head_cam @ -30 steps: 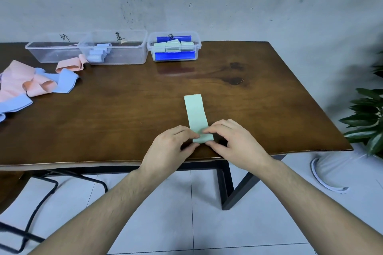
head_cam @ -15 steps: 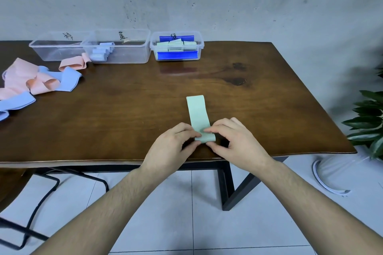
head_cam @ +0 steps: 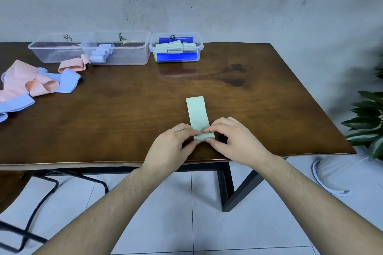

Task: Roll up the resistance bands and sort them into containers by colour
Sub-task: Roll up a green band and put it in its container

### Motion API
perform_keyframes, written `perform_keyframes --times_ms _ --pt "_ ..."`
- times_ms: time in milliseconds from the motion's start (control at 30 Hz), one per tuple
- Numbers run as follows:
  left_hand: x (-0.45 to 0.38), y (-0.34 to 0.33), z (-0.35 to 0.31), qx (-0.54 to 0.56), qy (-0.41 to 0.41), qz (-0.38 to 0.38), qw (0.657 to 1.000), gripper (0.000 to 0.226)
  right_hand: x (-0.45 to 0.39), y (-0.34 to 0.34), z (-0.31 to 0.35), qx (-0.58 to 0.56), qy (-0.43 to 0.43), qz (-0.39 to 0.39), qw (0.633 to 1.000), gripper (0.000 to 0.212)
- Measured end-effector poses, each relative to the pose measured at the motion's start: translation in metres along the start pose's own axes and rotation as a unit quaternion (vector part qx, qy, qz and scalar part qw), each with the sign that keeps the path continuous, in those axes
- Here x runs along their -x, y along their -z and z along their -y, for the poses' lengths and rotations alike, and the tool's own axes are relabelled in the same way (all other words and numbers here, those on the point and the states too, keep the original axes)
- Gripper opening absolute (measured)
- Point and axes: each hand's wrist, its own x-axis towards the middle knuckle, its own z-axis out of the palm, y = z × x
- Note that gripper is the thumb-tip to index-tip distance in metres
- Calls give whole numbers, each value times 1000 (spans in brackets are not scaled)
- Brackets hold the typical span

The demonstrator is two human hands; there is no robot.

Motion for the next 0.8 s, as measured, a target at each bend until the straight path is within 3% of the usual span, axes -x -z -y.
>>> perform_keyframes --times_ms 300,533,800 --pt "-7 2 0 2 35 29 999 25 -1 0 -1 3 -9 4 1000 23" --pt "-3 1 -1 -14 9 24 1000 23 -5 -1 -2 -8 -23 7 1000 24" --pt "-14 4 4 -31 28 45 998 26 -6 0 -2 30 9 -20 999 28"
